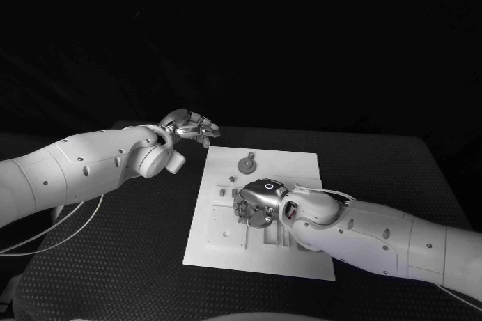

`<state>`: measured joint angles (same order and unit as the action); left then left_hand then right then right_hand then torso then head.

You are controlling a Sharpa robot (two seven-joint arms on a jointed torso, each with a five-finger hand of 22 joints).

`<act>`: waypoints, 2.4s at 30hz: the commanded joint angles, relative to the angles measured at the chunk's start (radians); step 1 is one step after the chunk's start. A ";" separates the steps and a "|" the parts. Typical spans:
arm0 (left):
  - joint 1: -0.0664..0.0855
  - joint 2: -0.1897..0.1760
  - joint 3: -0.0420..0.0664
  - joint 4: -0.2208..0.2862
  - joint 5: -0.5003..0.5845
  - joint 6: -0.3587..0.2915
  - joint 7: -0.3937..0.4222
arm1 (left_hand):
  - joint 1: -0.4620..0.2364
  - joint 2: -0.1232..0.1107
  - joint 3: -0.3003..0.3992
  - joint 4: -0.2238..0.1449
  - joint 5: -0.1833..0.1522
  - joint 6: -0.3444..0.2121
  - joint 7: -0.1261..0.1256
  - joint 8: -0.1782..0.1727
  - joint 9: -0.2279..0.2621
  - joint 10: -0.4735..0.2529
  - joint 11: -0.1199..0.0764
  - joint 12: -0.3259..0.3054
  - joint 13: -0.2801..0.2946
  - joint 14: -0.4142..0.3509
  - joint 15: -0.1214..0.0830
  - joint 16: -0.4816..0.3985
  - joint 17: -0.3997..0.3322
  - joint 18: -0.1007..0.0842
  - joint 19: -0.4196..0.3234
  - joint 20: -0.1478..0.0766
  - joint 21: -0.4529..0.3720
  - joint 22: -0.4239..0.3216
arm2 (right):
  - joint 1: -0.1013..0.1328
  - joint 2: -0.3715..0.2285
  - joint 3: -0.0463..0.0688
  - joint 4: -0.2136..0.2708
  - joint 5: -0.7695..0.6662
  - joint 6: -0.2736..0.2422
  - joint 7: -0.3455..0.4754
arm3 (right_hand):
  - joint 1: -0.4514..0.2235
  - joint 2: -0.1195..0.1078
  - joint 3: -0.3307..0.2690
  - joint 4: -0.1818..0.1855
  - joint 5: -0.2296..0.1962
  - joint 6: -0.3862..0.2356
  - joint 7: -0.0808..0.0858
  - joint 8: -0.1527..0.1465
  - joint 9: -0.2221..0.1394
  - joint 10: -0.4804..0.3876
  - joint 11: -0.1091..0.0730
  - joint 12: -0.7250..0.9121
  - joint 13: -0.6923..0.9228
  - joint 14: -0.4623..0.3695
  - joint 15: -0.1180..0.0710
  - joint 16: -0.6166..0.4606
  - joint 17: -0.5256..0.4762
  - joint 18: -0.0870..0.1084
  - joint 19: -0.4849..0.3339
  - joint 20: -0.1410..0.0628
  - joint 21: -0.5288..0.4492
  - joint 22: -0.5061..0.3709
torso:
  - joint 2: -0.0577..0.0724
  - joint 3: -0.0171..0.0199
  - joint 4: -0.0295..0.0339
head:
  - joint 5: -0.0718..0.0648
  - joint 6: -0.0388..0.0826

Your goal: Assemble the parts on the task board

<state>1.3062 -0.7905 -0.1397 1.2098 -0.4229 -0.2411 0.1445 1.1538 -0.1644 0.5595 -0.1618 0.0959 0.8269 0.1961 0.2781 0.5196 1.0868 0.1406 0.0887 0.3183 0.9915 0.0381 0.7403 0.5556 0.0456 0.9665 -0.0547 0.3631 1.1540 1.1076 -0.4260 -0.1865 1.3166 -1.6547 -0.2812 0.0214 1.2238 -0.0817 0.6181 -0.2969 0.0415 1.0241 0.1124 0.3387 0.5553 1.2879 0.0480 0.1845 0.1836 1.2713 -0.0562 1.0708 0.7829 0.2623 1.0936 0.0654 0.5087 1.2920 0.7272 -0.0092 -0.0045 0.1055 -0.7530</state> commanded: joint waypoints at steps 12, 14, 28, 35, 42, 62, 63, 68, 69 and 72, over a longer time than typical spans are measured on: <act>0.001 0.002 0.000 0.003 0.006 0.006 0.015 | -0.005 -0.001 -0.003 0.007 0.004 -0.010 -0.001 0.008 -0.002 -0.006 0.003 -0.001 -0.001 0.006 0.003 -0.008 0.003 0.014 0.003 -0.003 -0.007 0.001 | -0.003 0.009 -0.002 -0.007 -0.019 0.024 -0.004 | 0.002 0.010 0.000 0.003 0.006 0.000 -0.001 0.005 0.003 -0.001 -0.001 -0.004 0.003 -0.001 -0.009 -0.003 0.000 -0.001 0.006 0.001 0.000 0.002 | 0.000 -0.0004 -0.0004 | -0.002 -0.004; 0.002 0.002 0.000 0.003 0.006 0.005 0.015 | -0.005 -0.001 -0.003 0.007 0.004 -0.010 -0.001 0.008 -0.002 -0.006 0.003 -0.001 -0.001 0.006 0.003 -0.008 0.003 0.014 0.003 -0.003 -0.008 0.001 | -0.004 0.011 -0.004 -0.008 -0.021 0.029 -0.005 | 0.002 0.010 0.000 0.003 0.006 -0.001 -0.001 0.005 0.003 -0.001 -0.001 -0.004 0.003 -0.001 -0.009 -0.003 0.000 -0.001 0.006 0.001 0.000 0.002 | 0.000 -0.0006 -0.0003 | -0.002 -0.003; 0.003 0.002 0.000 0.004 0.006 0.006 0.014 | -0.005 -0.001 -0.003 0.007 0.004 -0.010 -0.001 0.009 -0.002 -0.006 0.003 -0.001 -0.001 0.006 0.003 -0.010 0.004 0.014 0.003 -0.003 -0.008 0.002 | -0.004 0.018 -0.022 -0.009 -0.023 0.054 -0.007 | 0.001 0.011 0.000 0.003 0.006 -0.002 -0.001 0.005 0.004 -0.002 -0.001 -0.005 0.005 -0.001 -0.009 -0.003 0.000 -0.001 0.006 0.001 0.000 0.003 | 0.000 -0.0007 0.0000 | -0.002 -0.008; 0.004 0.002 0.000 0.005 0.007 0.005 0.014 | -0.004 -0.001 -0.003 0.007 0.004 -0.010 -0.001 0.009 -0.002 -0.006 0.003 0.000 -0.001 0.007 0.003 -0.010 0.005 0.014 0.003 -0.003 -0.009 0.002 | -0.004 0.025 -0.023 -0.016 -0.018 0.049 -0.013 | -0.005 0.009 -0.002 0.004 0.006 -0.005 0.001 0.002 0.005 -0.007 0.001 -0.008 0.007 -0.003 -0.007 -0.007 -0.002 -0.001 0.006 0.001 -0.001 0.005 | -0.001 -0.0007 -0.0005 | -0.003 -0.007; 0.004 -0.001 0.000 0.006 0.008 0.006 0.012 | -0.005 -0.001 -0.004 0.008 0.004 -0.011 -0.001 0.009 -0.003 -0.006 0.003 0.000 -0.001 0.007 0.003 -0.010 0.005 0.014 0.003 -0.003 -0.009 0.002 | -0.004 0.019 -0.023 -0.030 0.003 0.007 -0.019 | -0.022 -0.009 -0.009 0.005 0.006 -0.032 0.010 -0.015 -0.001 -0.036 0.015 -0.027 0.006 -0.005 0.006 -0.013 -0.006 -0.001 0.000 0.004 -0.004 0.012 | -0.001 -0.0006 -0.0010 | -0.005 -0.004; 0.004 -0.003 0.000 0.005 0.009 0.007 0.012 | -0.004 -0.001 -0.004 0.008 0.004 -0.011 -0.001 0.011 -0.003 -0.006 0.002 0.000 -0.001 0.007 0.003 -0.012 0.007 0.014 0.003 -0.003 -0.010 0.003 | -0.003 0.002 -0.023 -0.025 0.038 -0.047 -0.011 | -0.072 -0.083 -0.033 0.009 0.006 -0.135 0.055 -0.070 -0.018 -0.077 0.034 -0.055 0.011 -0.026 0.025 -0.012 -0.005 -0.001 -0.012 0.011 -0.011 0.027 | 0.000 0.0000 -0.0002 | -0.008 -0.003; 0.004 -0.003 0.000 0.005 0.009 0.007 0.012 | -0.004 -0.001 -0.004 0.009 0.004 -0.011 -0.001 0.011 -0.003 -0.006 0.002 0.000 -0.001 0.007 0.003 -0.012 0.007 0.014 0.003 -0.003 -0.010 0.003 | -0.002 -0.004 -0.023 -0.020 0.038 -0.050 -0.012 | -0.072 -0.084 -0.032 0.009 0.006 -0.135 0.056 -0.070 -0.018 -0.078 0.034 -0.055 0.011 -0.027 0.026 -0.012 -0.005 -0.001 -0.013 0.011 -0.011 0.028 | 0.000 0.0000 -0.0002 | -0.008 -0.003; 0.004 -0.005 0.000 0.004 0.009 0.008 0.015 | -0.004 -0.001 -0.004 0.008 0.004 -0.011 -0.001 0.011 -0.003 -0.006 0.002 0.000 -0.001 0.007 0.003 -0.012 0.007 0.014 0.003 -0.003 -0.010 0.003 | 0.014 -0.039 -0.022 0.014 0.056 -0.073 -0.008 | -0.073 -0.087 -0.032 0.009 0.006 -0.137 0.056 -0.071 -0.018 -0.079 0.035 -0.056 0.012 -0.028 0.026 -0.012 -0.005 -0.001 -0.013 0.011 -0.011 0.029 | -0.001 -0.0004 -0.0007 | -0.010 0.002; 0.004 -0.006 0.000 0.004 0.009 0.009 0.016 | -0.004 -0.001 -0.004 0.008 0.004 -0.011 -0.001 0.011 -0.003 -0.006 0.002 0.000 -0.001 0.007 0.003 -0.012 0.008 0.014 0.004 -0.003 -0.010 0.003 | 0.019 -0.048 -0.022 0.023 0.065 -0.079 -0.005 | -0.073 -0.088 -0.032 0.009 0.006 -0.137 0.057 -0.071 -0.018 -0.079 0.035 -0.056 0.013 -0.028 0.026 -0.012 -0.005 -0.001 -0.013 0.011 -0.011 0.029 | -0.001 -0.0003 -0.0009 | -0.010 0.004; 0.004 -0.007 0.000 0.003 0.009 0.008 0.018 | -0.004 -0.001 -0.004 0.008 0.004 -0.011 -0.001 0.012 -0.003 -0.006 0.002 0.000 -0.001 0.007 0.003 -0.012 0.008 0.014 0.004 -0.003 -0.010 0.003 | 0.041 -0.079 -0.020 0.053 0.112 -0.088 0.009 | -0.073 -0.088 -0.031 0.010 0.006 -0.137 0.057 -0.070 -0.018 -0.077 0.035 -0.055 0.014 -0.026 0.026 -0.010 -0.004 -0.001 -0.011 0.011 -0.009 0.031 | -0.001 0.0004 -0.0017 | -0.011 0.009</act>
<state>1.3088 -0.7977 -0.1399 1.2122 -0.4204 -0.2401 0.1449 1.1538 -0.1644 0.5573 -0.1597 0.0959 0.8235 0.1926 0.2858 0.5173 1.0844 0.1427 0.0888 0.3183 0.9915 0.0381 0.7325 0.5622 0.0460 0.9666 -0.0546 0.3596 1.1560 1.1394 -0.4944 -0.2085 1.3554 -1.5986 -0.3374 0.0147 1.1492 -0.1594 0.5906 -0.2855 0.0417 0.8953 0.1700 0.2710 0.5382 1.2183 0.0824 0.1334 0.1971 1.2484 -0.0316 1.0602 0.7777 0.2545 1.0856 0.0731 0.5031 1.3079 0.7265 -0.0091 -0.0052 0.0952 -0.7487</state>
